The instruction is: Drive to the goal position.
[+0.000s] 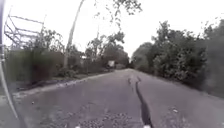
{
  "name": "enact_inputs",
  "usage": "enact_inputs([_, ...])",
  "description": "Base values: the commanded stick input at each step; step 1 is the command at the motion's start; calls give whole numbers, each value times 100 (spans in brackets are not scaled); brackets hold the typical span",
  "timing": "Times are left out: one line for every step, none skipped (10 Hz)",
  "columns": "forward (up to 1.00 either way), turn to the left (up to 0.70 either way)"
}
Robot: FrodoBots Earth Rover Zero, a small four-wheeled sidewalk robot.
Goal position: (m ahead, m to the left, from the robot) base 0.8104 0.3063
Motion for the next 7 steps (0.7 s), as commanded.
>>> enact_inputs([70, 0])
enact_inputs([70, 0])
enact_inputs([70, 0])
enact_inputs([70, 0])
enact_inputs([70, 0])
enact_inputs([70, 0])
enact_inputs([70, 0])
